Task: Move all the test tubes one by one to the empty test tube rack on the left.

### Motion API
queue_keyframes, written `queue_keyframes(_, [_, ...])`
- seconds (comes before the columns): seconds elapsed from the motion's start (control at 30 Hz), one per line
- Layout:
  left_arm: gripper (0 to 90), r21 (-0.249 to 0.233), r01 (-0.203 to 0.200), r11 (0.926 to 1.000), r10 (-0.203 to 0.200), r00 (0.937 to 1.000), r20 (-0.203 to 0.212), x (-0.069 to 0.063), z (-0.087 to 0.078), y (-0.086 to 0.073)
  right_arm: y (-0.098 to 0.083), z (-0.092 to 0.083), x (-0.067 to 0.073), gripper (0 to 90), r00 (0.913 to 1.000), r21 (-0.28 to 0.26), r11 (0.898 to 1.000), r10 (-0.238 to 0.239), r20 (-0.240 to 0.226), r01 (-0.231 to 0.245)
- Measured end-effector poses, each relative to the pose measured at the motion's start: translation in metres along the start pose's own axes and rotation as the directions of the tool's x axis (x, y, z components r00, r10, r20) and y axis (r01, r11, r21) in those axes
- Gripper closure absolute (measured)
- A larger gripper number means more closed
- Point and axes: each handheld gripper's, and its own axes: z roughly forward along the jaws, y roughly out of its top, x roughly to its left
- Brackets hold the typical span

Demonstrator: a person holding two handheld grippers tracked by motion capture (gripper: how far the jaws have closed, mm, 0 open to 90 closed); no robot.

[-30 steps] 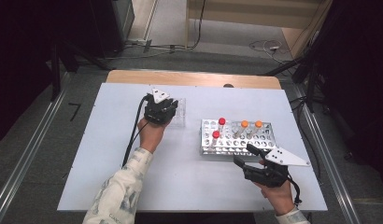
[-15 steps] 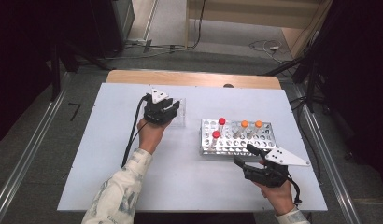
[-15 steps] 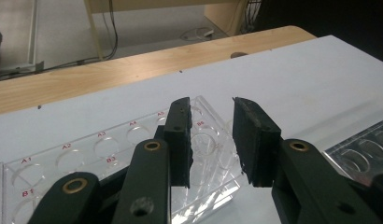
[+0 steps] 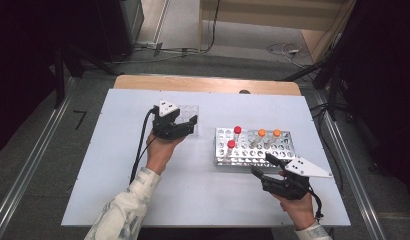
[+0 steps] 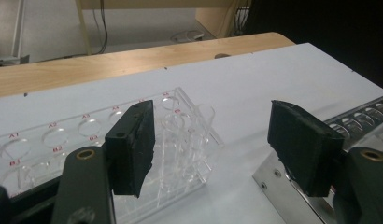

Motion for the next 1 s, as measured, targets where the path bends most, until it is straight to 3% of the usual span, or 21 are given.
queue_keyframes(0.23, [29.7,-0.007,0.036,0.9993,-0.036,0.9988,0.032,0.002,-0.016,-0.006,0.0,0.0,-0.002,31.8,0.9998,-0.002,1.0,0.008,0.017,-0.008])
queue_keyframes(0.67, [29.4,-0.005,0.046,0.9989,-0.046,0.9987,0.021,0.007,-0.034,-0.025,0.0,0.001,-0.015,32.0,0.9953,-0.011,1.0,0.026,0.093,-0.025])
queue_keyframes(0.83, [26.6,0.01,0.033,0.9994,-0.033,0.9994,0.013,0.006,-0.039,-0.033,-0.001,0.004,-0.025,32.1,0.9839,-0.013,1.0,0.01,0.179,-0.008])
queue_keyframes(1.0, [25.6,0.009,0.031,0.9995,-0.031,0.9995,0.005,0.008,-0.043,-0.037,-0.001,0.01,-0.04,32.7,0.9688,-0.016,0.999,0.044,0.244,-0.041])
